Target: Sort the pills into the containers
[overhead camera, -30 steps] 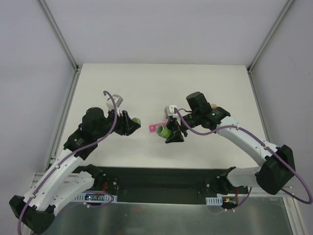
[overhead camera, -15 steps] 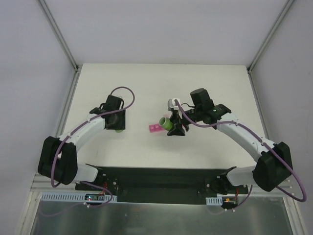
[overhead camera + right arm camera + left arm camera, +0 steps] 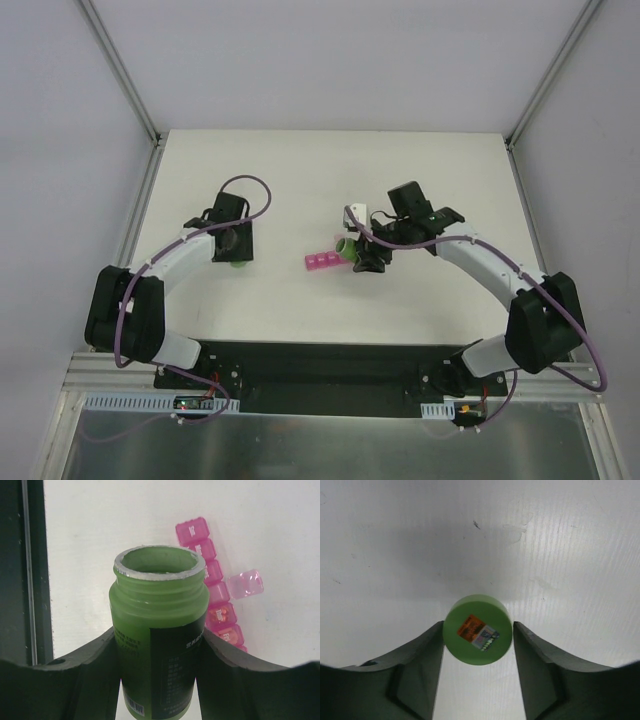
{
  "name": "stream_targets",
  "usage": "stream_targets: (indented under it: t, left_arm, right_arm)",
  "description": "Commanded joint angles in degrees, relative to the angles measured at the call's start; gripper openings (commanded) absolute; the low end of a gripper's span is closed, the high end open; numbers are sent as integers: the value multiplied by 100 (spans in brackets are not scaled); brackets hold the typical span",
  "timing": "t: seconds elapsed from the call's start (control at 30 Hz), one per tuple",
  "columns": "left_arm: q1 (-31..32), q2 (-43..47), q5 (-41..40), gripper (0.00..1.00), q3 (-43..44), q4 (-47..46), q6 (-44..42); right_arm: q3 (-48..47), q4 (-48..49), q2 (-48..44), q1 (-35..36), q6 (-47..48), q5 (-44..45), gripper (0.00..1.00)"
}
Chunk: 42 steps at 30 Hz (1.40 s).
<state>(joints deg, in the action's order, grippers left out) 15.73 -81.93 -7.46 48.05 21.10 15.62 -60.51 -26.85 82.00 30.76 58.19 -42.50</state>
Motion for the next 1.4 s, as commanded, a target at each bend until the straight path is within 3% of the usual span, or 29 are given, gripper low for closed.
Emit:
stream_targets:
  t: [0.0,0.1,0.4,0.57,0.77,1.37]
  left_arm:
    - [-87,274,157,61,-6,-62,11]
    - [-96,380,237,73,2,-63,38]
    - [-210,1081,570,85,-6,-62,-111]
    - [-210,2513,738,90,-112,-54,-672]
    - [-210,4289,527,99,-909,-176,-1306]
    - [-210,4985,404,99,-1000,-256,-1483]
  right_arm:
    - [-286,-294,150,-53,491,338,8]
    - [-321,-338,229,-97,518,409,8]
    - [-584,-610,677,-202,632,962,8]
    - [-1417,-1461,1247,-194,851,1358,9]
    - [-2061,-2305,1836,-106,1229,1841,8]
    - [-2333,-2474,2540,228,1528,2957,9]
